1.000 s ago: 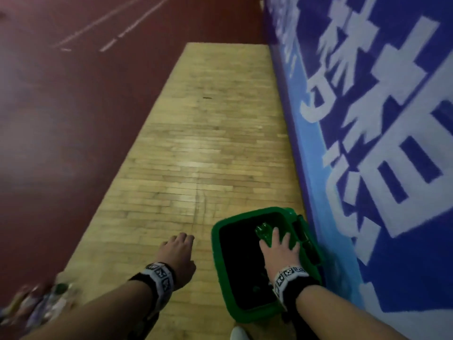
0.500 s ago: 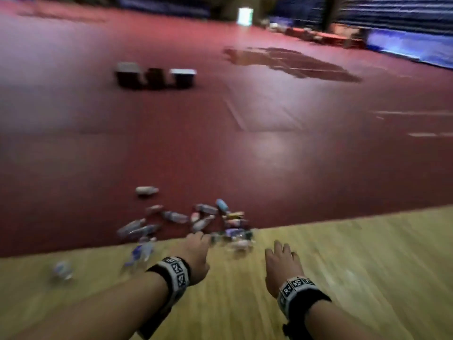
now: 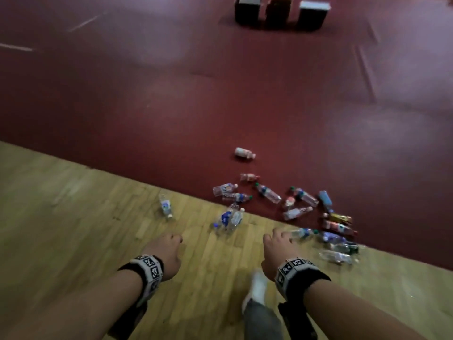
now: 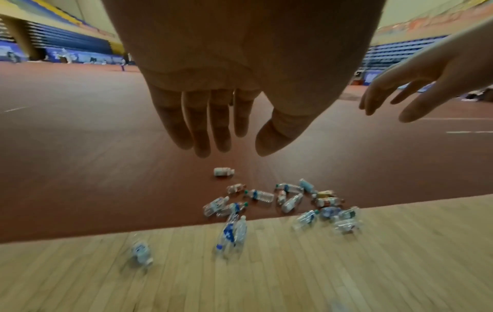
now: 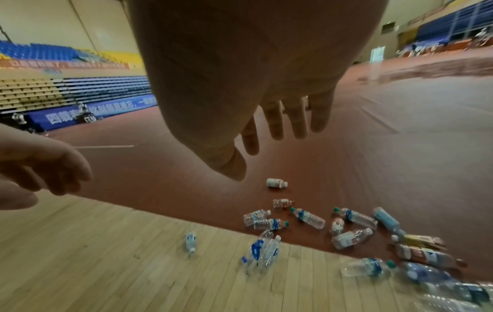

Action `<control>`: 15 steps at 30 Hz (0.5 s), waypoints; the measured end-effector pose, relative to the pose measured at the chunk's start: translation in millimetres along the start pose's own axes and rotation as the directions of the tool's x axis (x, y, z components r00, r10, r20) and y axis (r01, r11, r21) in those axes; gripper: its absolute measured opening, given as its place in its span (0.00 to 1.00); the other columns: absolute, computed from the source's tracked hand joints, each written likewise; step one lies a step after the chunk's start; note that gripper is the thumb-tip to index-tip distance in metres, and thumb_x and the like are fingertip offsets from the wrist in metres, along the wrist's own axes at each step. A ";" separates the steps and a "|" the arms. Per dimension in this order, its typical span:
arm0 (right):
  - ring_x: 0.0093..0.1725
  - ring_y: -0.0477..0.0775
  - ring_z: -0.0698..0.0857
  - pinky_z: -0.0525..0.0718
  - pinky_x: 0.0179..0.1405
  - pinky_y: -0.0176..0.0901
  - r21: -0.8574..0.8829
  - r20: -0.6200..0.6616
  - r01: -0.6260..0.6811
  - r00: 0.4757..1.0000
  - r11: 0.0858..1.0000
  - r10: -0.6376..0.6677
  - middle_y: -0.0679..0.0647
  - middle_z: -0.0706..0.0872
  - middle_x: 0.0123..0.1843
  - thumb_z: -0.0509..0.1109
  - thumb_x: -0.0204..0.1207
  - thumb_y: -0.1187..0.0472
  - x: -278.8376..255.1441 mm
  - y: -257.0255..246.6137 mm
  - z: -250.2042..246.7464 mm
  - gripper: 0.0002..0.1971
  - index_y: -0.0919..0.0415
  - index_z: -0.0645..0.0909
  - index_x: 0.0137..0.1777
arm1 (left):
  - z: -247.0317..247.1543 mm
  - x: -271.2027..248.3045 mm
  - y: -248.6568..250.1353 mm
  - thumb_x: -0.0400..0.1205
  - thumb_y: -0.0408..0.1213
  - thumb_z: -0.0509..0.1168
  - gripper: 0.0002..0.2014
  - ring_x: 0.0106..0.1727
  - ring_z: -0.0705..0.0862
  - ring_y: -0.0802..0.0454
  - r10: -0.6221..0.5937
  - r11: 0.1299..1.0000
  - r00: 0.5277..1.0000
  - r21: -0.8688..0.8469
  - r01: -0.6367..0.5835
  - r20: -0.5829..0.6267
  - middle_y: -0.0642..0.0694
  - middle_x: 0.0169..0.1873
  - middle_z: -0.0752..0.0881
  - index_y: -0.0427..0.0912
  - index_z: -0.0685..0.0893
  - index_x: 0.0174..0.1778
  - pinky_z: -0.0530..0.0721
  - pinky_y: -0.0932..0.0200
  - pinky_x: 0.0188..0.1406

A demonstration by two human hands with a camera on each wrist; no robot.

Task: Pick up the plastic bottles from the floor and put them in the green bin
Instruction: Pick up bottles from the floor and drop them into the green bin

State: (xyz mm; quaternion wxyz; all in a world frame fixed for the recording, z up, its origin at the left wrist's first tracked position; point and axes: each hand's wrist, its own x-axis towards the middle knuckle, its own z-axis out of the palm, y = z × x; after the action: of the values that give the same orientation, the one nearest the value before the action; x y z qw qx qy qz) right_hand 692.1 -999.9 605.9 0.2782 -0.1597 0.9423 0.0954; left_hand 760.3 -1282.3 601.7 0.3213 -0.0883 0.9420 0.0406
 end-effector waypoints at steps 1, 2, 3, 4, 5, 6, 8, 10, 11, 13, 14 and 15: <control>0.72 0.68 0.71 0.75 0.70 0.62 -0.022 0.008 0.022 1.000 1.000 -0.022 0.61 0.69 0.72 0.68 0.77 0.50 22.2 -0.3 -2.9 0.25 0.58 0.70 0.71 | -3.0 19.3 -6.5 0.80 0.45 0.63 0.25 0.65 0.79 0.47 -0.032 0.999 0.999 -0.024 0.033 0.022 0.48 0.71 0.73 0.51 0.69 0.75 0.82 0.50 0.60; 0.71 0.67 0.72 0.75 0.70 0.62 -0.033 0.007 0.053 0.999 0.998 -0.053 0.61 0.70 0.72 0.68 0.78 0.50 51.9 -1.8 -6.1 0.25 0.58 0.70 0.72 | -7.0 43.9 -14.9 0.80 0.45 0.63 0.26 0.64 0.79 0.47 -0.070 0.996 0.997 -0.043 0.072 0.045 0.49 0.72 0.72 0.52 0.69 0.75 0.83 0.50 0.58; 0.71 0.66 0.72 0.75 0.69 0.61 -0.049 -0.001 0.075 0.997 0.996 -0.075 0.61 0.70 0.72 0.67 0.78 0.51 77.2 -1.7 -10.3 0.24 0.58 0.70 0.72 | -12.1 65.5 -20.9 0.80 0.44 0.63 0.27 0.65 0.79 0.47 -0.108 0.992 0.993 -0.052 0.111 0.057 0.49 0.72 0.72 0.52 0.68 0.76 0.84 0.49 0.58; 0.71 0.65 0.72 0.75 0.70 0.61 -0.060 0.003 0.098 0.995 0.993 -0.098 0.60 0.70 0.72 0.67 0.78 0.52 111.1 -2.8 -13.3 0.25 0.57 0.69 0.73 | -17.0 93.7 -29.1 0.80 0.44 0.63 0.28 0.65 0.79 0.46 -0.147 0.987 0.987 -0.050 0.151 0.071 0.48 0.73 0.71 0.52 0.67 0.77 0.84 0.49 0.58; 0.72 0.65 0.72 0.74 0.70 0.60 -0.063 0.015 0.106 0.994 0.992 -0.105 0.60 0.70 0.73 0.67 0.78 0.52 136.1 -3.4 -19.0 0.25 0.57 0.69 0.74 | -23.3 115.1 -35.3 0.80 0.44 0.64 0.29 0.65 0.79 0.45 -0.185 0.981 0.979 -0.048 0.189 0.082 0.47 0.73 0.71 0.52 0.66 0.78 0.84 0.49 0.58; 0.73 0.64 0.71 0.74 0.70 0.60 -0.073 0.029 0.119 0.993 0.990 -0.118 0.60 0.70 0.74 0.67 0.78 0.53 162.5 -5.7 -24.0 0.27 0.57 0.68 0.75 | -28.2 137.6 -42.1 0.80 0.44 0.64 0.31 0.66 0.79 0.44 -0.225 0.971 0.970 -0.057 0.230 0.094 0.45 0.74 0.70 0.53 0.64 0.79 0.84 0.49 0.59; 0.73 0.64 0.71 0.74 0.71 0.59 -0.086 0.038 0.138 0.990 0.987 -0.135 0.60 0.69 0.75 0.67 0.78 0.54 222.0 -9.5 -25.0 0.27 0.57 0.67 0.76 | -33.8 193.1 -54.9 0.79 0.44 0.65 0.33 0.67 0.79 0.42 -0.290 0.950 0.949 -0.079 0.301 0.125 0.43 0.75 0.67 0.54 0.62 0.81 0.84 0.48 0.60; 0.71 0.64 0.71 0.75 0.69 0.58 -0.129 0.035 0.165 0.986 0.978 -0.162 0.59 0.71 0.73 0.65 0.78 0.54 276.7 -14.6 -24.4 0.24 0.56 0.70 0.75 | -38.0 244.3 -69.1 0.78 0.47 0.66 0.35 0.67 0.78 0.41 -0.331 0.931 0.932 -0.109 0.349 0.148 0.42 0.76 0.66 0.58 0.60 0.81 0.84 0.47 0.59; 0.70 0.64 0.72 0.75 0.68 0.57 -0.145 0.040 0.162 0.987 0.976 -0.158 0.58 0.71 0.71 0.65 0.79 0.53 297.9 -17.8 -25.7 0.23 0.54 0.71 0.73 | -37.8 268.6 -76.0 0.78 0.47 0.66 0.35 0.66 0.79 0.40 -0.341 0.925 0.927 -0.123 0.360 0.155 0.42 0.76 0.65 0.60 0.59 0.81 0.84 0.47 0.57; 0.68 0.62 0.72 0.76 0.66 0.55 -0.165 0.035 0.143 0.990 0.976 -0.139 0.56 0.72 0.69 0.66 0.77 0.50 343.0 -25.4 -21.6 0.22 0.51 0.72 0.71 | -31.7 321.2 -95.3 0.78 0.48 0.65 0.37 0.63 0.79 0.41 -0.370 0.909 0.910 -0.129 0.396 0.185 0.41 0.73 0.66 0.64 0.55 0.82 0.84 0.49 0.50; 0.68 0.62 0.72 0.76 0.65 0.55 -0.183 0.034 0.147 0.989 0.972 -0.143 0.56 0.72 0.69 0.66 0.77 0.49 369.3 -33.8 -15.1 0.22 0.51 0.72 0.70 | -24.1 350.4 -110.1 0.78 0.49 0.65 0.38 0.61 0.79 0.41 -0.385 0.900 0.902 -0.136 0.414 0.197 0.41 0.72 0.66 0.64 0.54 0.82 0.85 0.49 0.49; 0.68 0.61 0.72 0.75 0.65 0.54 -0.189 0.047 0.137 0.990 0.972 -0.131 0.55 0.72 0.69 0.65 0.76 0.48 384.7 -38.1 -11.8 0.22 0.50 0.72 0.70 | -18.2 374.1 -120.2 0.78 0.49 0.65 0.38 0.61 0.79 0.40 -0.388 0.898 0.899 -0.137 0.419 0.205 0.41 0.72 0.65 0.64 0.54 0.82 0.85 0.48 0.48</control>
State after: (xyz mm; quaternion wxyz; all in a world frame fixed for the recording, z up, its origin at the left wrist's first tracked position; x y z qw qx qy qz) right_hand 394.3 -1133.9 398.8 0.2837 -0.2473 0.9109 0.1694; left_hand 481.6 -1455.1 384.6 0.3940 -0.3065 0.8641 0.0643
